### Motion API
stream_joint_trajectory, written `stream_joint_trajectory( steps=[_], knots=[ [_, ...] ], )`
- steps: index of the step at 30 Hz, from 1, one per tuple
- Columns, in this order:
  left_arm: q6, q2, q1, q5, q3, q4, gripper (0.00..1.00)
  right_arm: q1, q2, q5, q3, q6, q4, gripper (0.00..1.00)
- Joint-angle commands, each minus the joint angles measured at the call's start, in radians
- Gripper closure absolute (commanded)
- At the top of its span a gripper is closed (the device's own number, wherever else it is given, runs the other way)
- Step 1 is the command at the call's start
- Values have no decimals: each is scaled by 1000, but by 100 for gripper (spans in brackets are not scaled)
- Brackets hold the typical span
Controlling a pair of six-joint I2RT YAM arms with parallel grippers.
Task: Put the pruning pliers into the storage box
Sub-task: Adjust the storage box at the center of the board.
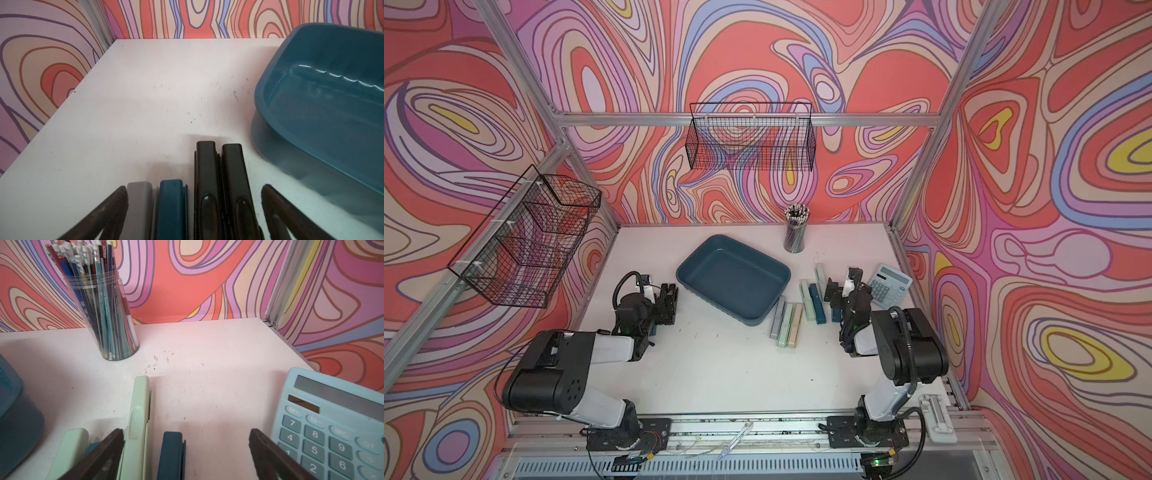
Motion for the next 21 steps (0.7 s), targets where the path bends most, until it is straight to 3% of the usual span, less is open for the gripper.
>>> stream_joint_trajectory(
  steps=[1, 21],
  knots=[
    [16, 12, 8, -5, 22, 42, 0, 6, 12, 15, 14, -17, 36, 2],
    [18, 14, 9, -1, 24, 38, 0, 0, 15, 5, 20, -8, 24, 2]
  ],
)
